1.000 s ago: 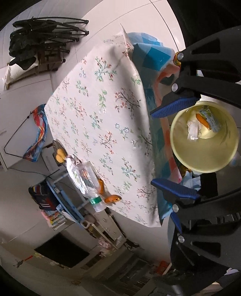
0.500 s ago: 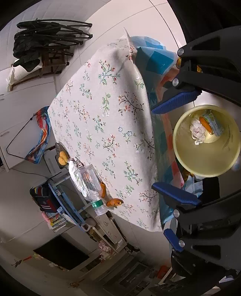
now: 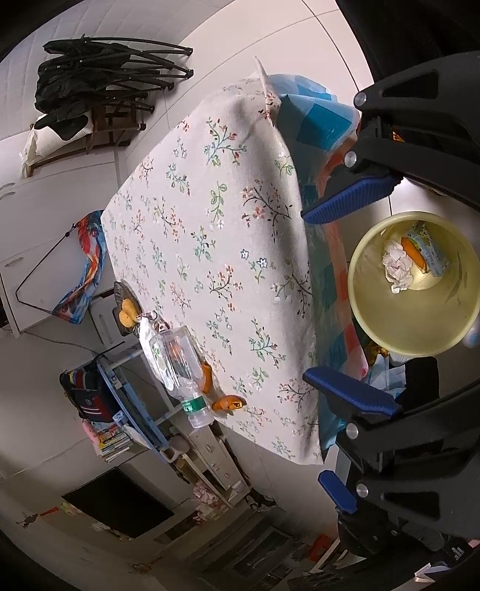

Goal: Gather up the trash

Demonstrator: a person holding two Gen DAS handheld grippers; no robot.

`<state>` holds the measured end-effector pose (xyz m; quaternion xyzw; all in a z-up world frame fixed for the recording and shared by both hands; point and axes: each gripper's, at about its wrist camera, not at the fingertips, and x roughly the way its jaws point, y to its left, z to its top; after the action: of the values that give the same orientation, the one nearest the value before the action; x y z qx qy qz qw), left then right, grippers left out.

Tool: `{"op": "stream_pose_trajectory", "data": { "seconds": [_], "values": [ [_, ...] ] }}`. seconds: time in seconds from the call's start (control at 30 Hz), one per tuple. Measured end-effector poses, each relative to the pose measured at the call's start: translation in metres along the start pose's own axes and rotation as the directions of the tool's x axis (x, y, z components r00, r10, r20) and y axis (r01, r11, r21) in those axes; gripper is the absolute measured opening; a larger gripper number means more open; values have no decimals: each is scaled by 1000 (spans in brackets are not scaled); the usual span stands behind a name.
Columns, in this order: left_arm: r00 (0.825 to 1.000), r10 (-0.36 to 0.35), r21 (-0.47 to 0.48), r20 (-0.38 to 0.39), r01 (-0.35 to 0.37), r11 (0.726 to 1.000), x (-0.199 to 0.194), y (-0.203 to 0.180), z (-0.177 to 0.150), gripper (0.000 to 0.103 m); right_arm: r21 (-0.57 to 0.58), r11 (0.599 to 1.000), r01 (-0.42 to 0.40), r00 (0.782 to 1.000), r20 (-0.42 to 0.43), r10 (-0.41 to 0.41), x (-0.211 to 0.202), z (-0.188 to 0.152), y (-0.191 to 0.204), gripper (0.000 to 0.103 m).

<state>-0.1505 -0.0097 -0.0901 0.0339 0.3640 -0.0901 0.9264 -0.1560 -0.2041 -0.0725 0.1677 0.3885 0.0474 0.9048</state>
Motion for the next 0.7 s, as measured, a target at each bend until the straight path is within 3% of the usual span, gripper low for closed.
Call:
{"op": "stream_pose_trajectory", "data": {
  "seconds": [0.7],
  "values": [
    [1000, 26, -52, 16, -25, 998, -1, 12, 6, 88, -34, 999, -16, 1000, -9, 16, 6, -1, 18, 79]
  ]
}}
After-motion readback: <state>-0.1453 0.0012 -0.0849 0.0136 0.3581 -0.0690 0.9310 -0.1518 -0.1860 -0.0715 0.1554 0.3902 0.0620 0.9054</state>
